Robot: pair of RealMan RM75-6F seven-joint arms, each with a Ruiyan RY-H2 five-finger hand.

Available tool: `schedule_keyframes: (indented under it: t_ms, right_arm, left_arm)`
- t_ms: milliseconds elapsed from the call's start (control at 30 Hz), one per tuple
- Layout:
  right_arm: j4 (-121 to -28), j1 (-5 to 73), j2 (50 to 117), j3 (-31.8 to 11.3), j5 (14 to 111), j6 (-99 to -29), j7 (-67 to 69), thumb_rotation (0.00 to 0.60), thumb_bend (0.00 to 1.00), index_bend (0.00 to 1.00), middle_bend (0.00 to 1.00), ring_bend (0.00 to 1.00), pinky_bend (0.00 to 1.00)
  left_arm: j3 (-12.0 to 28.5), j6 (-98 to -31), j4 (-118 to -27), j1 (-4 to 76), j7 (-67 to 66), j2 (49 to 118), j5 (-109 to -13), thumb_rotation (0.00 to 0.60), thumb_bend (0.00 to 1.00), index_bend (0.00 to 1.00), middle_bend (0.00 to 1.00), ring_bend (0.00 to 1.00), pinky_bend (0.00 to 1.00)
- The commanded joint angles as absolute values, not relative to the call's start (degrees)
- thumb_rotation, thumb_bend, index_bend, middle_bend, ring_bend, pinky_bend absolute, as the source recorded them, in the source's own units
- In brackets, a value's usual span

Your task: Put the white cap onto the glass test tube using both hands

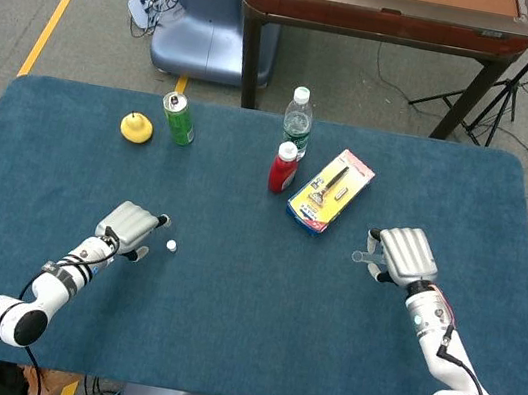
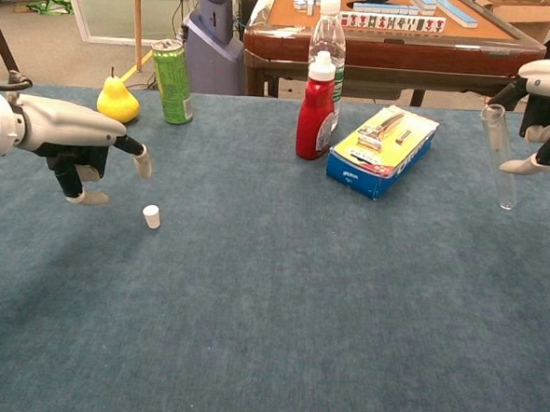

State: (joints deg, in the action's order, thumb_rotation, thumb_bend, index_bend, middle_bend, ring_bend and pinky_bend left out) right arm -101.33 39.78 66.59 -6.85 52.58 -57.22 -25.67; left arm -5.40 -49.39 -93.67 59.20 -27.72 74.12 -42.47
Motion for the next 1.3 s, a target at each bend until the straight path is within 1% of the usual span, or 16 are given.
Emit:
schedule_keyframes:
  t_ms: [33,200,367,1000,1300]
  right_arm:
    - [-101.43,39.69,66.45,-6.82,52.51,-57.29,-25.67,0.600,1.00,0.79,1.00,1.00,1.00]
    - [-101.49,39.52,66.21,-6.68,52.34,-57.32,-25.67,0.600,1.00,0.79,1.00,1.00,1.00]
    - [-101.22,39.51,66.32,-6.54,52.15,-57.10,-25.69,0.600,1.00,0.79,1.00,1.00,1.00]
    - [-100.90,39.56,66.40,-6.24,51.49,-56.73,-26.08,0.600,1.00,0.80,1.00,1.00,1.00]
    - [-100.89,39.66,66.37,-6.06,50.91,-56.53,-26.48,0.600,1.00,0.80,1.00,1.00,1.00]
  left_arm:
    - [-4.63,-49.10,-90.55,57.77,-26.36,76.62,-44.94,0.600,0.34,0.30,0.94,0.97,1.00]
    - [-3.85,-48.76,-86.64,56.64,-25.76,79.69,-47.48,0.600,0.34,0.34,0.94,0.98,1.00]
    - [-2.82,-48.51,-84.63,56.05,-25.93,81.69,-47.99,0.600,0.34,0.35,0.95,0.98,1.00]
    - [-0.51,-48.57,-81.30,54.26,-28.11,85.80,-50.16,0.600,0.32,0.37,0.95,0.98,1.00]
    - [0.38,-48.76,-79.87,53.33,-28.48,86.98,-50.64,0.600,0.29,0.38,0.95,0.98,1.00]
